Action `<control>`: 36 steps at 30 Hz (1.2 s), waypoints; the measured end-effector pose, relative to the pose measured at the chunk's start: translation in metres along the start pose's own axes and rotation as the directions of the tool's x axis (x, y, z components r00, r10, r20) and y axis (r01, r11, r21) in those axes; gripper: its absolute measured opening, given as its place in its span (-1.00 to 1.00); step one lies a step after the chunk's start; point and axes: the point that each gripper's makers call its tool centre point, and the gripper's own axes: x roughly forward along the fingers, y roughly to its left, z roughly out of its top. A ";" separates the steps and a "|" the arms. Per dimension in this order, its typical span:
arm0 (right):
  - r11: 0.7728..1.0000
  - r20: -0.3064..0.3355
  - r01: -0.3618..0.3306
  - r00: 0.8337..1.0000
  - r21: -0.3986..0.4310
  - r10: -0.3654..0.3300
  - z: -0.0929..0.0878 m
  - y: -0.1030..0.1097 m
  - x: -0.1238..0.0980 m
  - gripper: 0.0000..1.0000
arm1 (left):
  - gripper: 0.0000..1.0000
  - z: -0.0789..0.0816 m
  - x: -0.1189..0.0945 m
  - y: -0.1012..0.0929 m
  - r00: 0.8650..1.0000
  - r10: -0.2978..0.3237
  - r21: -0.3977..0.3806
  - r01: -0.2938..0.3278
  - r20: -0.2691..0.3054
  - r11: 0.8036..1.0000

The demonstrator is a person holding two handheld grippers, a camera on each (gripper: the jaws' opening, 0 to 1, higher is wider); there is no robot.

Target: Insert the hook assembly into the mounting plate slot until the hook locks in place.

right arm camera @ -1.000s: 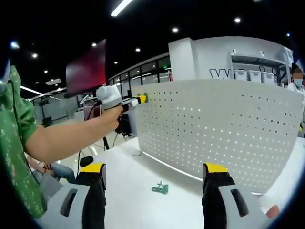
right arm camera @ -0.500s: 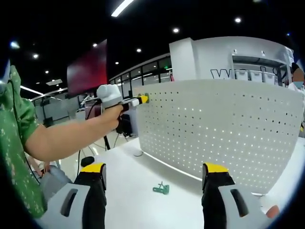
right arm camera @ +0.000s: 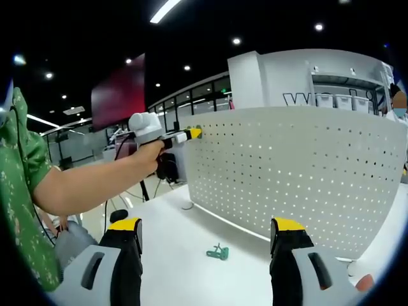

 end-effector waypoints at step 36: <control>1.000 0.007 -0.024 1.000 -0.015 0.024 0.002 0.019 -0.005 0.68 | -0.18 0.001 -0.069 -0.030 0.992 -0.117 -0.023 0.116 -0.051 0.993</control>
